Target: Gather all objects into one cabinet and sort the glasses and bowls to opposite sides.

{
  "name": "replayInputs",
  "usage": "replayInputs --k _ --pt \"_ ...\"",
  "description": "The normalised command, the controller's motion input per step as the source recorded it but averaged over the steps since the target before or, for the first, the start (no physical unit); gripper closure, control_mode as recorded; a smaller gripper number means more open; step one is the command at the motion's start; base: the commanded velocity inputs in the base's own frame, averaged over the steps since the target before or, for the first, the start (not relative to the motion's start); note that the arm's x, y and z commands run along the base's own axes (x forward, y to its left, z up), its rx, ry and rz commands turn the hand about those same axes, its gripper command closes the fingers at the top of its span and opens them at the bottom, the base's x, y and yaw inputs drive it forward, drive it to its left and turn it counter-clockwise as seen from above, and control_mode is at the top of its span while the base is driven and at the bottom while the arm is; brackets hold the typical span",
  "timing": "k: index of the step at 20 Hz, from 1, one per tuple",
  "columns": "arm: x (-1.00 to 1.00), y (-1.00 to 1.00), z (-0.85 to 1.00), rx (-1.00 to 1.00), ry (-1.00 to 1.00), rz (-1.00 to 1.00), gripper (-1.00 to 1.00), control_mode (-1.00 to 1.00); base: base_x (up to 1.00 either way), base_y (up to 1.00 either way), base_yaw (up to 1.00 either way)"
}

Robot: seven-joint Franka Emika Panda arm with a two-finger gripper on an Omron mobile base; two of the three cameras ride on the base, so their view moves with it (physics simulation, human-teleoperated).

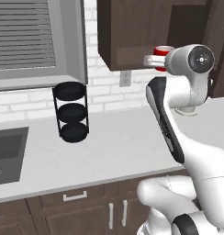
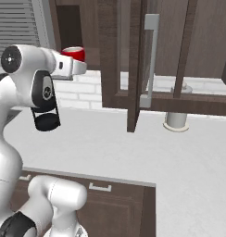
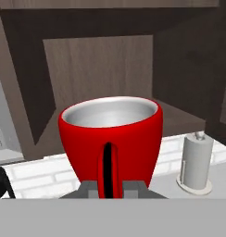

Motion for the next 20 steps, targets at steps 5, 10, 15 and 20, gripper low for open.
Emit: replayInputs --k 5,10,15,20 --pt "-0.93 0.03 0.28 0.00 0.00 0.00 1.00 -1.00 0.00 0.00 0.00" --pt "-1.00 0.00 0.00 0.00 0.00 0.05 1.00 -1.00 0.00 0.00 0.00" --pt "-1.00 0.00 0.00 0.00 0.00 0.11 1.00 -1.00 0.00 0.00 0.00" --pt "-1.00 0.00 0.00 0.00 0.00 0.05 1.00 -1.00 0.00 0.00 0.00"
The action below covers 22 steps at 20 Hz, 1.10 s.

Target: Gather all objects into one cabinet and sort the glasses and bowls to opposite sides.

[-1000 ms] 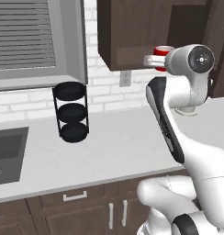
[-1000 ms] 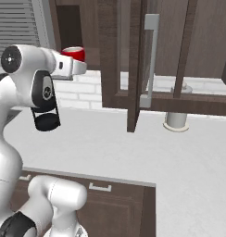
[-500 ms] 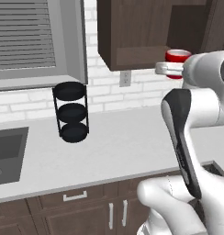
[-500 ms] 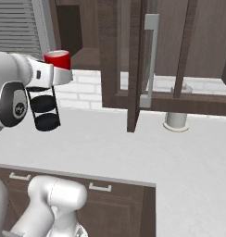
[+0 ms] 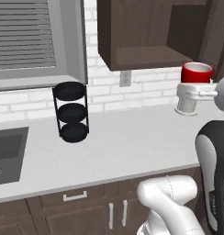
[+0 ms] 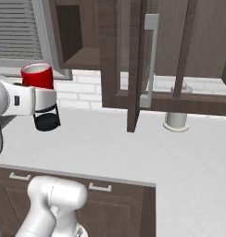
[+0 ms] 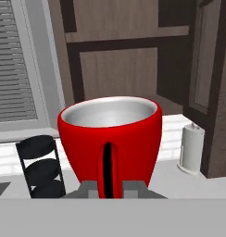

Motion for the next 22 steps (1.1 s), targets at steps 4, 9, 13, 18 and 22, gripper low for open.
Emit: replayInputs --k 4,9,13,18,22 --pt "-0.96 0.00 0.00 0.00 0.02 0.00 1.00 -1.00 0.00 0.00 0.00" --pt "-0.41 0.00 0.00 0.00 0.10 0.00 1.00 -1.00 0.00 0.00 0.00" --pt "0.00 0.00 0.00 0.00 0.05 0.00 1.00 -1.00 0.00 0.00 0.00" --pt "0.00 0.00 -0.06 0.00 0.01 0.00 1.00 -1.00 0.00 0.00 0.00" --pt "0.00 0.00 -0.16 0.00 0.00 0.00 1.00 -1.00 0.00 0.00 0.00"
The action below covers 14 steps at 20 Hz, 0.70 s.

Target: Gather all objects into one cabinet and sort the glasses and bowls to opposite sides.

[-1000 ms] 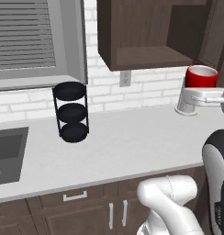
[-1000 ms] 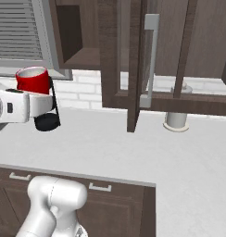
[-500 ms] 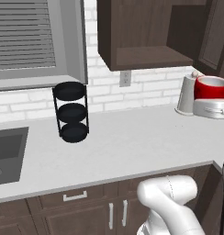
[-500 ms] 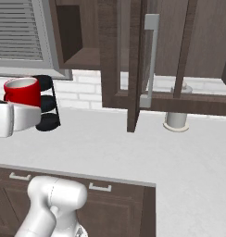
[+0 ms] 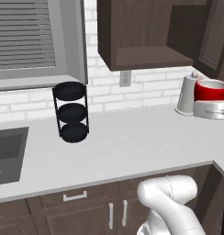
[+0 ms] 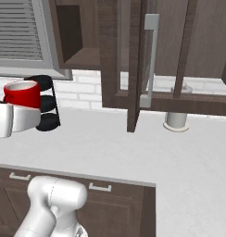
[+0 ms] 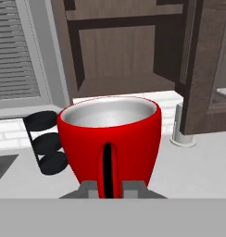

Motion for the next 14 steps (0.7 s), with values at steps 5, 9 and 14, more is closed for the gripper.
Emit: replayInputs --k 5,9,14 --pt "-0.06 0.00 -0.17 0.00 0.00 0.00 1.00 -1.00 0.00 0.00 0.00" --pt "-0.10 0.00 -0.07 0.00 0.00 0.00 1.00 1.00 -0.62 0.01 0.00" --pt "0.00 0.00 0.00 0.00 0.00 0.00 1.00 1.00 -0.90 0.16 -0.14"
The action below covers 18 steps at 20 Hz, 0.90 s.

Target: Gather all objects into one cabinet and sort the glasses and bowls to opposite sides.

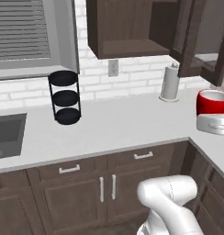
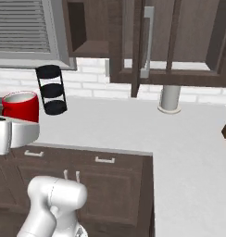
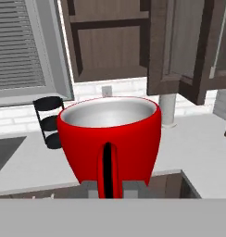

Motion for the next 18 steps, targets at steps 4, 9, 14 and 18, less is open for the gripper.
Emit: replayInputs --k 4,9,14,18 --pt "0.00 0.00 0.00 0.00 0.00 0.00 1.00 1.00 -0.69 0.21 -0.42" --pt "0.00 0.00 0.00 0.00 0.00 0.00 1.00 1.00 -0.33 0.07 -0.58" --pt "0.00 0.00 0.00 0.00 0.00 0.00 1.00 1.00 -0.22 0.20 -0.62" --pt "0.00 0.00 0.00 0.00 0.00 0.00 1.00 1.00 -0.04 0.07 -0.67"
